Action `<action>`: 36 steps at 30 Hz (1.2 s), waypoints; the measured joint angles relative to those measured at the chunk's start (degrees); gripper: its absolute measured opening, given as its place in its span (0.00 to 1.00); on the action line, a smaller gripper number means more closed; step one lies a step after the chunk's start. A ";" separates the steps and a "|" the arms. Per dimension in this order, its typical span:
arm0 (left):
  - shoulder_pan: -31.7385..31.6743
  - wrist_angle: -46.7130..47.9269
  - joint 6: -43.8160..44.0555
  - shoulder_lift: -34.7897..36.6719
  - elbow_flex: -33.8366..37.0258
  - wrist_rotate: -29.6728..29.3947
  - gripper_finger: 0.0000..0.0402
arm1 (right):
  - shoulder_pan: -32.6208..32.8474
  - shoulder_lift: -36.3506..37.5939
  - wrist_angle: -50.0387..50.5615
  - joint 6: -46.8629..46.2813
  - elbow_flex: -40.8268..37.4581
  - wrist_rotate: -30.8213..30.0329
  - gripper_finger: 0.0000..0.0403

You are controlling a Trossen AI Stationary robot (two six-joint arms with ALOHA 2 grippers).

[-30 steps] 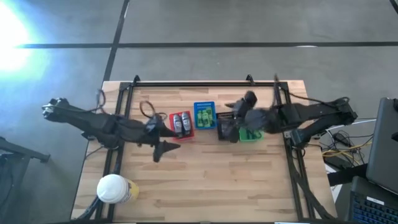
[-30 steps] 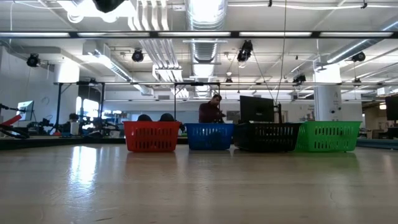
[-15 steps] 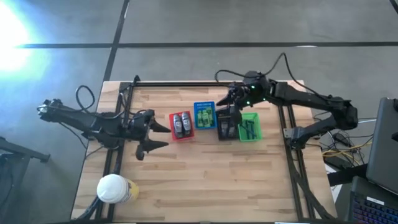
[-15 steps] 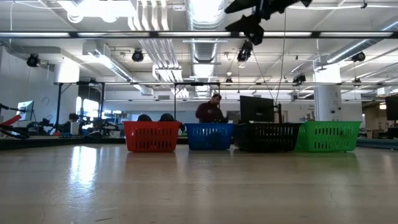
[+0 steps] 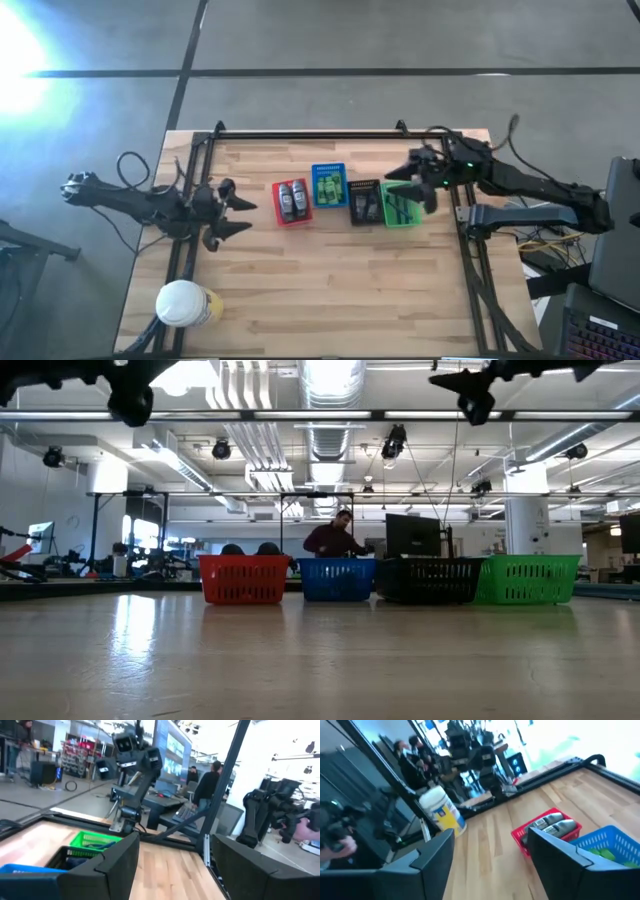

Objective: Pick & Place Travel size toiletries
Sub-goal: Return to Home Position

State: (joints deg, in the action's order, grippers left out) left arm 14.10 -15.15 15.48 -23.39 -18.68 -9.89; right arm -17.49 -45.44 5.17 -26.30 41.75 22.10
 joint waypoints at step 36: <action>-0.38 25.86 1.33 22.65 8.87 -16.14 0.63 | 0.56 23.98 -45.35 -7.84 -41.24 -0.61 0.85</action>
State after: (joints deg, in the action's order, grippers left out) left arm 13.72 10.71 16.81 -0.74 -9.80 -26.03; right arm -16.93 -21.45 -40.18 -34.13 0.51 21.50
